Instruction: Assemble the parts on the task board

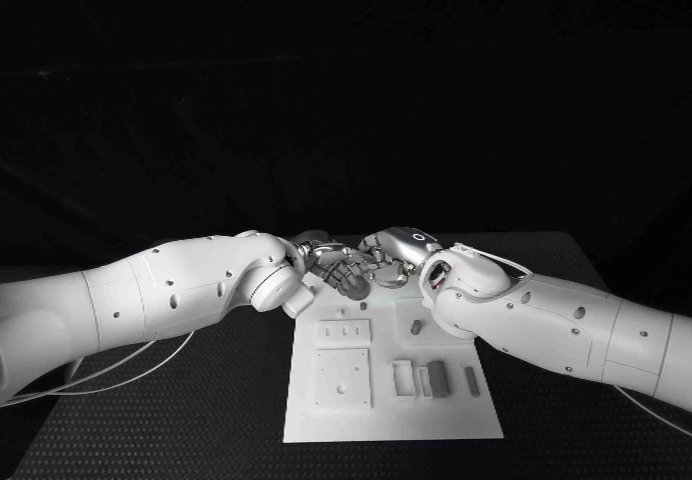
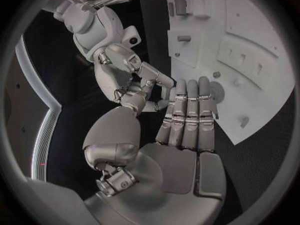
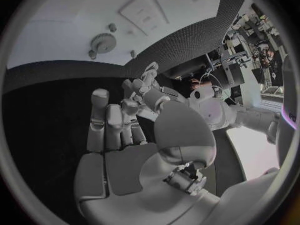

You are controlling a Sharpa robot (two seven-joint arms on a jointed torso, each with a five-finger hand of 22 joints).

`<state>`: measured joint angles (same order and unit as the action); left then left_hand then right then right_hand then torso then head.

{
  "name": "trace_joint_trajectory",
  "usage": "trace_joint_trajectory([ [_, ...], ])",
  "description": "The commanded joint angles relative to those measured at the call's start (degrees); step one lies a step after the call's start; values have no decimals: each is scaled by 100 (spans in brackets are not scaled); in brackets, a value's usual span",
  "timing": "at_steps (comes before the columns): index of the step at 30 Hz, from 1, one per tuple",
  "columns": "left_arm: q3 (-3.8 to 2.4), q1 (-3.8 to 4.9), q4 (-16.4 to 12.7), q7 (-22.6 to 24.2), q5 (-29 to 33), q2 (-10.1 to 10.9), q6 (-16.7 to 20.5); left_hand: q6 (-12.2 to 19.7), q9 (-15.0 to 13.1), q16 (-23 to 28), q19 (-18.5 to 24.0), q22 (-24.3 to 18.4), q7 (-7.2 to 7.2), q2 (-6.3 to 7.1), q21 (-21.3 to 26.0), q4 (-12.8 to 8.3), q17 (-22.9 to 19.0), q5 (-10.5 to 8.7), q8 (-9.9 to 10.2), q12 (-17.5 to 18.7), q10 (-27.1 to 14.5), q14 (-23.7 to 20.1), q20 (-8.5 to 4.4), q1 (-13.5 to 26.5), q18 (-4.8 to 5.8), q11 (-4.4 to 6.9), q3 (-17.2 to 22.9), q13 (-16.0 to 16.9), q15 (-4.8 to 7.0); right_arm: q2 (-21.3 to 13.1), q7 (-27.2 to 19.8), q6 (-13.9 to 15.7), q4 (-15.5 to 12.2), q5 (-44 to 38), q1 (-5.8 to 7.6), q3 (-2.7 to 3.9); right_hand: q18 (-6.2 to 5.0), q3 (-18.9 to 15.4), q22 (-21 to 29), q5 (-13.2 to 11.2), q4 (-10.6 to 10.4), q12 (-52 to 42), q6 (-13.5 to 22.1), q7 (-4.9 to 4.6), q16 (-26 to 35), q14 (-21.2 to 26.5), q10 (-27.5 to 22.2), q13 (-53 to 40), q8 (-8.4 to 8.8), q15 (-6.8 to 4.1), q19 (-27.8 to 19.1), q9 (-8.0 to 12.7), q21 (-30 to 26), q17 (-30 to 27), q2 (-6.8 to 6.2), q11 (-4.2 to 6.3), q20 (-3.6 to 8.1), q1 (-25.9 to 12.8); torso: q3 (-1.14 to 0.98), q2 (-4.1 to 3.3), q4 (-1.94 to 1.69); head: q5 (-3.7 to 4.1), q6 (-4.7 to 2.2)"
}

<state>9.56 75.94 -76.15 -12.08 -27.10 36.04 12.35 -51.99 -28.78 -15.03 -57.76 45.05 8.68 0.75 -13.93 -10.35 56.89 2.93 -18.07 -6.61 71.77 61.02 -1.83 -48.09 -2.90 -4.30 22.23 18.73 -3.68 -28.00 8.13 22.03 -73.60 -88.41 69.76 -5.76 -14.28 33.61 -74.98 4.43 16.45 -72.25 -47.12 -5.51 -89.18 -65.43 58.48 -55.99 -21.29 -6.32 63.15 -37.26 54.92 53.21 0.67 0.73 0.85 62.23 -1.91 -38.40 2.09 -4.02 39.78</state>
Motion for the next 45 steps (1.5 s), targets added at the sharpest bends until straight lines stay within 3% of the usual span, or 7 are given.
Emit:
trace_joint_trajectory([
  [1,-5,3,-17,77,54,-2,79,-39,10,26,-20,12,7,-35,37,-32,11,-7,39,28,12,29,-6,14,-70,-12,7,12,-10,10,7,-87,-37,-71,-13,0,-72,-12,-98,16,26,-12,-1304,108,-15,-119,-84,10,-11,-103,-12,-4,38,4,-29,96,33,34,1,0,2,2,7],
  [19,-5,1,-32,52,66,-20,51,-13,47,67,-15,30,30,-55,60,-160,41,-6,84,58,-20,21,1,-36,-64,-30,25,63,-19,62,24,-84,-74,-62,-30,0,-72,-10,-97,16,26,-7,-1308,110,-10,-133,-75,11,-6,-106,-6,-12,37,12,-29,98,37,31,-1,-3,-5,3,9],
  [28,-5,1,-49,90,125,-19,91,-140,46,70,-76,66,-18,-253,56,-348,93,-4,43,35,54,104,-15,-215,-64,8,161,151,10,82,31,-92,-82,-61,-39,0,-72,-10,-96,16,27,-5,-1309,110,-8,-139,-72,12,-3,-107,-4,-16,37,14,-30,99,39,29,1,-6,0,1,16],
  [37,-5,2,-36,73,125,-30,94,-258,39,82,-130,101,-63,-315,53,-403,140,1,5,16,137,167,-39,-356,-47,52,434,227,34,77,57,-82,-107,-66,-43,0,-72,-9,-96,16,28,-4,-1312,112,-7,-146,-67,12,-1,-109,-1,-19,37,20,-31,101,41,29,2,-6,-1,-5,29],
  [45,-5,2,-17,49,125,-50,84,-296,47,92,-151,123,-74,-263,55,-372,165,7,7,21,159,196,-52,-264,-33,62,463,263,43,91,90,-110,-138,-82,-49,0,-72,-8,-95,16,28,-2,-1314,113,-5,-152,-64,13,1,-110,2,-22,37,23,-32,102,43,30,-3,-8,0,-7,46],
])
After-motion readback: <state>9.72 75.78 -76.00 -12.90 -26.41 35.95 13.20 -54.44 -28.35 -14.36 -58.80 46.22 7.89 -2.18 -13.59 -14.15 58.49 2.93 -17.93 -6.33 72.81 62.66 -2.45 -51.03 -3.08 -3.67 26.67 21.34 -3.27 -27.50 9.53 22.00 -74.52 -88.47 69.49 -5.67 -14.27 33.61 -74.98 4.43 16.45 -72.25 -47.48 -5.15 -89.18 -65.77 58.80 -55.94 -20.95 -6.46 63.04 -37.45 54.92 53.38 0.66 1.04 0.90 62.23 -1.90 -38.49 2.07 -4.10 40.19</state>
